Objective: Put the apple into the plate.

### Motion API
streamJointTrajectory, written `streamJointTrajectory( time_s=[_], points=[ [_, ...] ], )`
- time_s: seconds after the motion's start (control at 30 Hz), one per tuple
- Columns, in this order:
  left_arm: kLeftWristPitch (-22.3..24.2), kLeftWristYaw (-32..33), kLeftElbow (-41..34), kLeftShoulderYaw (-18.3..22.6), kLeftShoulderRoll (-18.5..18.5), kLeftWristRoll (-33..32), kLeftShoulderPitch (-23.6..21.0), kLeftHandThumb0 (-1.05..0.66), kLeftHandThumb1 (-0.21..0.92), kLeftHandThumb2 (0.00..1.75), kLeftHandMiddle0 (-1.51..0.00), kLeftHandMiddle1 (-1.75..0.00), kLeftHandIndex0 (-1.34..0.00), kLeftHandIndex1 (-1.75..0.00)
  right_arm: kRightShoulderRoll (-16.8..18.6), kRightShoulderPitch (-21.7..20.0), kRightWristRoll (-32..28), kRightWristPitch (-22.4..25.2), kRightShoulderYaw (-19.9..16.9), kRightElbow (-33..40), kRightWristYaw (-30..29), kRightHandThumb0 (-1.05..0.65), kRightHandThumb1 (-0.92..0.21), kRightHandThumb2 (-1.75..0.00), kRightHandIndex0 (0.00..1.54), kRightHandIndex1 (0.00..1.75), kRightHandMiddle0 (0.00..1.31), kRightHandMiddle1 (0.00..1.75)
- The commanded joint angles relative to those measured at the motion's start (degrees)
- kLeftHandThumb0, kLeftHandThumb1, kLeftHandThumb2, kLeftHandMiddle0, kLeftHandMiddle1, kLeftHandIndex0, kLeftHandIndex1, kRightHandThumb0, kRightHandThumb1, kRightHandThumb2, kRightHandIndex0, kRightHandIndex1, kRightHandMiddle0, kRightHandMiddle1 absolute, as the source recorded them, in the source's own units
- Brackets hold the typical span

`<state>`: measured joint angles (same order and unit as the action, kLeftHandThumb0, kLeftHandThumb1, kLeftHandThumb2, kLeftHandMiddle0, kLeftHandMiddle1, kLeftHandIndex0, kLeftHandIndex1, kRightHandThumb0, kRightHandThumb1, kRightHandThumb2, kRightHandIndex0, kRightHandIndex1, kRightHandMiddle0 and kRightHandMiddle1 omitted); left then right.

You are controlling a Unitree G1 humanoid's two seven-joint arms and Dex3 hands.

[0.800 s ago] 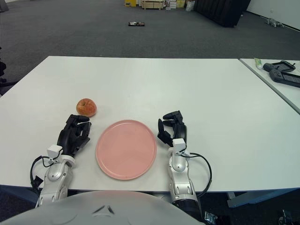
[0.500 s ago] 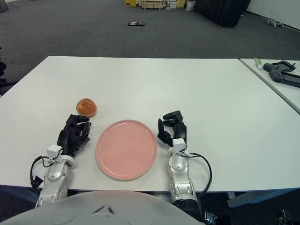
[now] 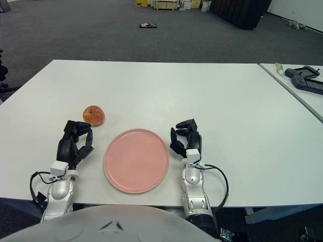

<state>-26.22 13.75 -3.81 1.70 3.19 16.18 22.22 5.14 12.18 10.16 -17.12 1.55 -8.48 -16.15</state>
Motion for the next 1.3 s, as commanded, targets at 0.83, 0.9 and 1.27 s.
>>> streamJointTrajectory(
  time_s=[0.83,0.9,1.27],
  points=[
    [3.92,18.28,6.90,-4.50,-14.30,29.31,-12.09,-1.05,0.90,0.26,0.00,-0.01,0.00,-0.01,0.10,-0.64,0.01,1.30,-0.22,-0.98,-0.21,-0.38,-0.70,-0.83,0.63,1.39,0.32,1.75],
    [5.23,15.13,6.35,-4.84,-14.94,28.22,-12.67,-1.05,0.90,0.24,0.00,0.00,0.00,0.00,0.03,-0.57,0.00,1.17,-0.26,-1.04,-0.19,-0.38,-0.70,-0.83,0.63,1.39,0.33,1.75],
    [4.19,9.53,17.40,-5.78,-18.78,22.58,-21.31,-1.05,0.89,0.20,0.00,0.00,0.00,0.00,-0.11,-0.40,-0.04,1.49,-0.32,-0.93,-0.03,-0.38,-0.71,-0.82,0.61,1.38,0.32,1.75]
  ],
)
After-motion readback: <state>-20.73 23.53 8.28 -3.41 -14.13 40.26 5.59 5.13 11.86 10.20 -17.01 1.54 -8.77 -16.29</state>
